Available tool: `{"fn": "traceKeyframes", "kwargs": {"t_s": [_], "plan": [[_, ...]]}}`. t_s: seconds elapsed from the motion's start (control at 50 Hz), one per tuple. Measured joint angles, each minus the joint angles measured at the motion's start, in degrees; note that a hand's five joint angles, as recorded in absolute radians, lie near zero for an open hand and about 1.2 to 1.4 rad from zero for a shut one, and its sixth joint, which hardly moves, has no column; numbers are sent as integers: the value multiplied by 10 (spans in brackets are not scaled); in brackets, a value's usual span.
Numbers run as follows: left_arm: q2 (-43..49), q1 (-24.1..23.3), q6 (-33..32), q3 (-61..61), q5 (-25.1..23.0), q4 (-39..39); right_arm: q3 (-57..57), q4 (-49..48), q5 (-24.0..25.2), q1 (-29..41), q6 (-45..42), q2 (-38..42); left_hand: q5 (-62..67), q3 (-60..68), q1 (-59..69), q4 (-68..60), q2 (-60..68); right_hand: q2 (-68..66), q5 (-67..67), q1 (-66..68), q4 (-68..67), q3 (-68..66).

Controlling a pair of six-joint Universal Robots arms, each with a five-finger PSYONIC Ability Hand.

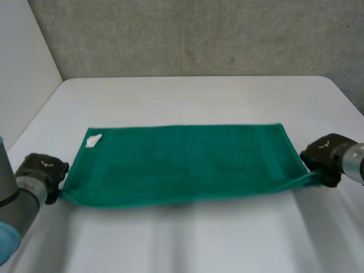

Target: Fold the towel.

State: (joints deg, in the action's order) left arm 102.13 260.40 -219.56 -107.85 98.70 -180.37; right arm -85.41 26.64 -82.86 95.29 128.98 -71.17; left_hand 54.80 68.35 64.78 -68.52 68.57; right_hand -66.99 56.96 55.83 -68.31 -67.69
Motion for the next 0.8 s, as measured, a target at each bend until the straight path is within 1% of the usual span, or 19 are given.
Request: {"fn": "traceKeyframes", "kwargs": {"t_s": [0.08,0.18,0.22,0.24,0.26,0.3,0.34,0.4,0.58,0.72,0.74,0.76,0.78,0.8], "plan": [[-12,0,-9,-6,-8,4,-15,-12,-1,-9,-26,-9,0,0,0,0,0,0,0,0,0,0],[9,-3,-6,20,-22,-28,6,-62,-2,-8,2,27,0,0,0,0,0,0,0,0,0,0],[37,-8,-4,49,-26,-59,33,-89,-4,-6,31,63,0,0,0,0,0,0,0,0,0,0],[37,-8,-4,49,-26,-59,33,-89,-4,-6,31,63,0,0,0,0,0,0,0,0,0,0],[64,-11,-3,76,-27,-85,55,-103,-6,-5,52,87,0,0,0,0,0,0,0,0,0,0],[94,-15,-2,107,-26,-110,77,-113,-10,-4,71,108,0,0,0,0,0,0,0,0,0,0],[113,-17,-2,126,-26,-123,89,-119,-13,-3,80,120,0,0,0,0,0,0,0,0,0,0],[165,-27,-3,185,-23,-147,140,-146,-30,4,110,170,0,0,0,0,0,0,0,0,0,0],[280,-41,-8,326,-22,-156,239,-188,-77,26,123,254,0,0,0,0,0,0,0,0,0,0],[329,-44,-11,381,-25,-155,301,-192,-87,40,123,308,0,0,0,0,0,0,0,0,0,0],[334,-45,-11,386,-27,-156,311,-191,-88,43,124,317,-17,-48,-19,49,-49,12,-12,-17,13,13],[336,-45,-11,387,-27,-157,320,-192,-89,45,125,324,-93,-131,-97,134,-134,29,-29,-33,30,30],[339,-46,-11,390,-28,-160,328,-192,-91,47,126,331,-128,-166,-149,169,-180,203,-180,-183,188,188],[341,-48,-11,390,-28,-164,343,-192,-96,49,129,343,-280,-313,-314,320,-318,203,-180,-183,188,188]]}}
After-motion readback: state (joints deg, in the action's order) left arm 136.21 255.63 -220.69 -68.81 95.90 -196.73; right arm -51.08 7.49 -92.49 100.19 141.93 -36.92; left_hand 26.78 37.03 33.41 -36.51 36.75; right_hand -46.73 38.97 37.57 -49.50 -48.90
